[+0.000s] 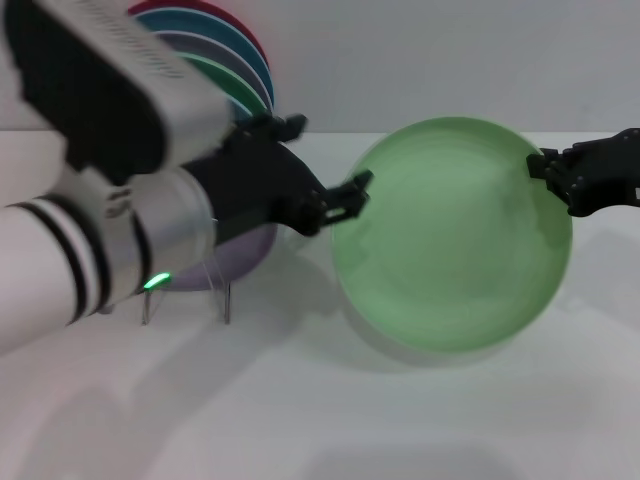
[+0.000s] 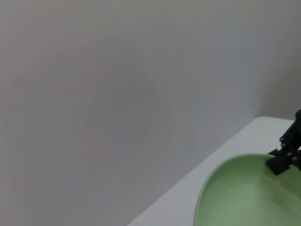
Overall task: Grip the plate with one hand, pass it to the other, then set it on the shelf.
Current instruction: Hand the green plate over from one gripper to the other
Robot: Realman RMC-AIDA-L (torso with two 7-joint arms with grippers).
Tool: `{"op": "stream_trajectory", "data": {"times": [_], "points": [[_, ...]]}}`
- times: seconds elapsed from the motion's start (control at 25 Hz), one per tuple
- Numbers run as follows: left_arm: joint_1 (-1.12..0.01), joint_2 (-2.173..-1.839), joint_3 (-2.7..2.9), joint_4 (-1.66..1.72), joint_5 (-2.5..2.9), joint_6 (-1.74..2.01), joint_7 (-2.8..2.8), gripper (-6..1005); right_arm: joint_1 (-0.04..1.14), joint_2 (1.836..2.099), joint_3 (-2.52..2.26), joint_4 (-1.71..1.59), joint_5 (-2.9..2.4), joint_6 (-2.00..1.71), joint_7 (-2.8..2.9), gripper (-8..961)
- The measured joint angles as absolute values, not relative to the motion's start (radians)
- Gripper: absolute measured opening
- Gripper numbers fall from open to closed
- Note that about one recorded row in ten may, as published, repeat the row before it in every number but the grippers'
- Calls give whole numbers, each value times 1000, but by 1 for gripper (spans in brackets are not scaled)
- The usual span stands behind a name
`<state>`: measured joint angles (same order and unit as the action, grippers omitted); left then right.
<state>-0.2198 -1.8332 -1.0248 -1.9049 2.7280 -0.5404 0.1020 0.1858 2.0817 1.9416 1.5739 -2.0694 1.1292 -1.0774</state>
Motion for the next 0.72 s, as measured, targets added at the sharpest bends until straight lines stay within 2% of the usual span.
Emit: {"op": "stream_trajectory", "data": {"times": [0.08,0.12,0.16,0.2,0.24,0.32,0.72], "points": [[-210,-1923,-1099,-1901,2651,-629,271,797,181,2082,1939,1578,-2069,1129,-1081,19],[-187,-2014,-1170,-1896,2606,-703,426,796,177,2082,1937,1579,-2069,1129,-1085,19],[-187,-2014,-1170,-1896,2606,-703,426,796,177,2082,1937,1579,-2069,1129,-1085,19],[-177,-2047,-1196,-1895,2593,-728,486,795,176,2082,1935,1579,-2069,1129,-1088,18],[-172,-2063,-1214,-1892,2582,-744,523,795,175,2082,1930,1580,-2068,1129,-1091,18],[-201,-2055,-1234,-1867,2515,-764,551,794,168,2082,1923,1579,-2057,1129,-1098,18],[-252,-2061,-1252,-1782,2487,-778,557,789,159,2080,1896,1613,-2029,1142,-1108,18]]}}
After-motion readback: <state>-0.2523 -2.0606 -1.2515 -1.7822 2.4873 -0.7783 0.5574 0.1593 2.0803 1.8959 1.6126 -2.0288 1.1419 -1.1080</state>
